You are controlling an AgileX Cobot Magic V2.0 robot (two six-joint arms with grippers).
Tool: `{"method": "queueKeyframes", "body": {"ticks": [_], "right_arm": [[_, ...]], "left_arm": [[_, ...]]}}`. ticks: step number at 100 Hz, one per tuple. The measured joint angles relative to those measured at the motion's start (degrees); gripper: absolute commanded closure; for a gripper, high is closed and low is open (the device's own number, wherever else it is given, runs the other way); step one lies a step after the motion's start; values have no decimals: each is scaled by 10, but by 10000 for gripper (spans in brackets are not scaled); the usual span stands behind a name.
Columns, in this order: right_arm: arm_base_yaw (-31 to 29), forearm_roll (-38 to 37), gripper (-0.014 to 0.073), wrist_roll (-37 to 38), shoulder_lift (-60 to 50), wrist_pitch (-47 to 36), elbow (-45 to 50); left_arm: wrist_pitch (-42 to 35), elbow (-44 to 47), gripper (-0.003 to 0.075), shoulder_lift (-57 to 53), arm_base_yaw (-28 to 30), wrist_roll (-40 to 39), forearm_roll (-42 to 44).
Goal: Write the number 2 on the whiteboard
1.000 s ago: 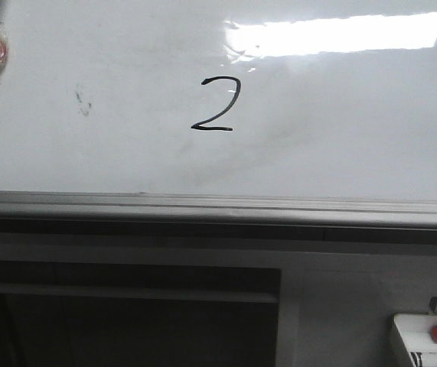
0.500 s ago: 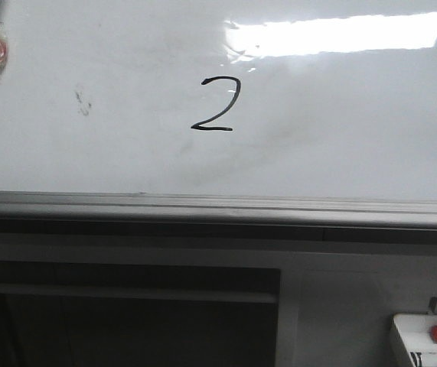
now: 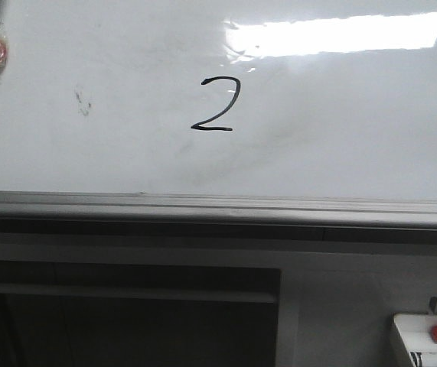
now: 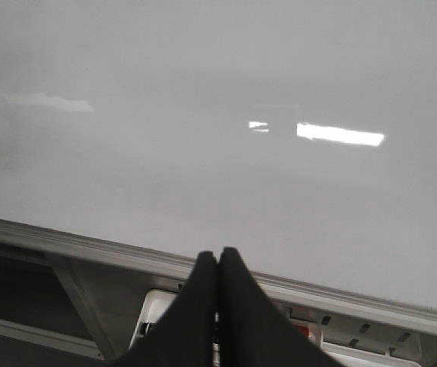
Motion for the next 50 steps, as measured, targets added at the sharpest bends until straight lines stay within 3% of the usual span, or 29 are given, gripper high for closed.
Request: {"method": "queueKeyframes", "body": {"ticks": [50], "right_arm": [[-10,0,666,0,-25,-6,18]], "left_arm": [[0,0,738,0,0,0,0]]}}
